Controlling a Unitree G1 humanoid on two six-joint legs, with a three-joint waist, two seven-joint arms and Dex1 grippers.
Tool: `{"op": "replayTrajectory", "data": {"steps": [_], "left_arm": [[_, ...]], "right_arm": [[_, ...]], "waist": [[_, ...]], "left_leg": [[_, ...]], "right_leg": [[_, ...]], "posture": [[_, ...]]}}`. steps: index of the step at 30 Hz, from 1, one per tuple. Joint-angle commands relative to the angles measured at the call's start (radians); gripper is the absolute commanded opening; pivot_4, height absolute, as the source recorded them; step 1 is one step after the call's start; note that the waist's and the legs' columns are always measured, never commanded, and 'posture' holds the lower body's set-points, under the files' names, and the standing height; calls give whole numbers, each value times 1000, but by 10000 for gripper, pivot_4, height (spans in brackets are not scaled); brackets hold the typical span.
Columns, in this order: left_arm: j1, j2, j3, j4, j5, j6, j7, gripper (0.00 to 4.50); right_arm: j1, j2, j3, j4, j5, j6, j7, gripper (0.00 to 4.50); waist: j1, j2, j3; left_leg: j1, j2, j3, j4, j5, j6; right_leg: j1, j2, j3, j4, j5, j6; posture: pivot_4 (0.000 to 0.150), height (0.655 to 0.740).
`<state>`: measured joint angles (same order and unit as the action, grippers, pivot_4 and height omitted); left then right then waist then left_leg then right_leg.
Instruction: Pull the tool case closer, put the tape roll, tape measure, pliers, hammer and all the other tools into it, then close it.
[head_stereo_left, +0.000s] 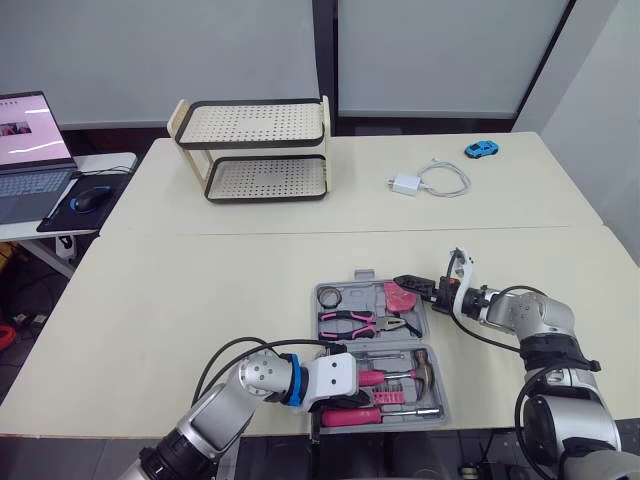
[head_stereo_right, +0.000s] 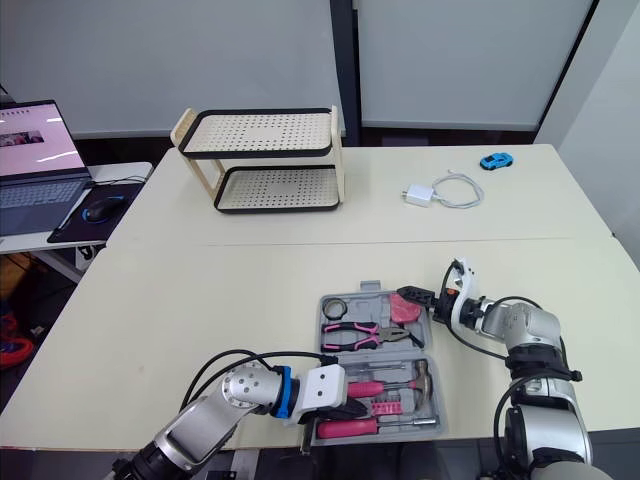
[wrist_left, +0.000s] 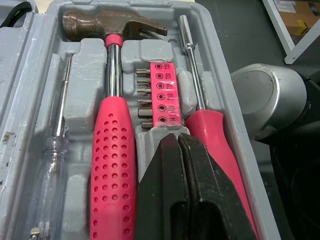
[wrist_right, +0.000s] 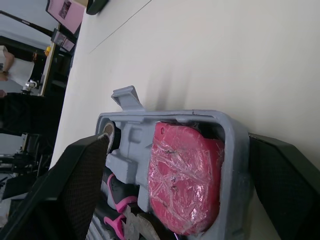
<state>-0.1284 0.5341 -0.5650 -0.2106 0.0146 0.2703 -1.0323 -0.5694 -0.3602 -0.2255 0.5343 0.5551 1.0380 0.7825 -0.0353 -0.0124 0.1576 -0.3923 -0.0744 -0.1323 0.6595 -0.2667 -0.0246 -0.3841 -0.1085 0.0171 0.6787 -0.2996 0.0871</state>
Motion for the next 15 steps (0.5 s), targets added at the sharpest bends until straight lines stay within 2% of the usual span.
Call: {"op": "replayTrajectory", "data": {"steps": [1, 15], "left_arm": [[11, 9, -24, 37, 39, 1, 16, 0], [-4, 5, -7, 64, 45, -62, 49, 0]], "right_arm": [[-6, 13, -41, -53, 65, 39, 5, 44682], [24, -18, -122, -238, 173, 197, -41, 44682]], "waist": [[0, 0, 0], [4, 1, 0]], "left_leg": [[0, 0, 0, 0, 0, 0], [-1, 0, 0, 0, 0, 0]], "right_leg": [[0, 0, 0, 0, 0, 0], [0, 0, 0, 0, 0, 0]], "posture": [[1500, 7400], [1500, 7400]]}}
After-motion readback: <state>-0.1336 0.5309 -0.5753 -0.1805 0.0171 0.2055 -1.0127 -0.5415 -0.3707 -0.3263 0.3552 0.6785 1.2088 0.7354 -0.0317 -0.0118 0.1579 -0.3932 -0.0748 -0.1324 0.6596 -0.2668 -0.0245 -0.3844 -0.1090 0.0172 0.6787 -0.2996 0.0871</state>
